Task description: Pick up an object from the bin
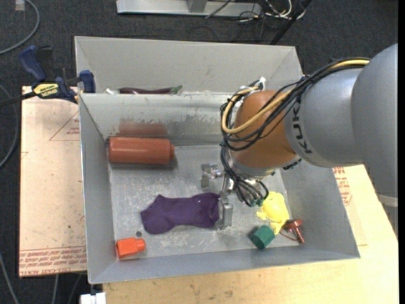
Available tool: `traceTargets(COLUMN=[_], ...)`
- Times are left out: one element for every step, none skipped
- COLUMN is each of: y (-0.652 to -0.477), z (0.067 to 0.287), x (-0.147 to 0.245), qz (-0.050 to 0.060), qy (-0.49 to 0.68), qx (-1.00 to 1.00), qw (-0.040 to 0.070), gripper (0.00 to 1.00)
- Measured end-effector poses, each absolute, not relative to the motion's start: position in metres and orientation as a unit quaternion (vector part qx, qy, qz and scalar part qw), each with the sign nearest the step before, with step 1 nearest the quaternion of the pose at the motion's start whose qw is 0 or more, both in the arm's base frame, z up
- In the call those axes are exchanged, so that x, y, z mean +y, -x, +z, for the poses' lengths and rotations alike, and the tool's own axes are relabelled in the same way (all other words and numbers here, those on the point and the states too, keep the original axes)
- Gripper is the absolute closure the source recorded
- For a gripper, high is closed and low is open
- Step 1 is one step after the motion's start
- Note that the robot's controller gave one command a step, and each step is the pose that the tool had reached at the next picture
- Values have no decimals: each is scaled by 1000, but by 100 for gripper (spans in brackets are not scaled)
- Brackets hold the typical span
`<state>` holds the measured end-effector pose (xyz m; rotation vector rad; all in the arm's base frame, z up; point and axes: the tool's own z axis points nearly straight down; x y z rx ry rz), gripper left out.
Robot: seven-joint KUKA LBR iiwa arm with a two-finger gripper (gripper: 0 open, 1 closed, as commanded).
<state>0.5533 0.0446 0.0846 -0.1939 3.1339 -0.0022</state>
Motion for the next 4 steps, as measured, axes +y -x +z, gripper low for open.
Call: traceTargets(y=[-563,-563,-560,-564], z=[71,71,106,290], x=[99,99,96,91], qz=[2,2,2,2], qy=[194,194,192,165], qx=[981,981,981,986], qw=[5,5,0,11], gripper=[100,100,100,100])
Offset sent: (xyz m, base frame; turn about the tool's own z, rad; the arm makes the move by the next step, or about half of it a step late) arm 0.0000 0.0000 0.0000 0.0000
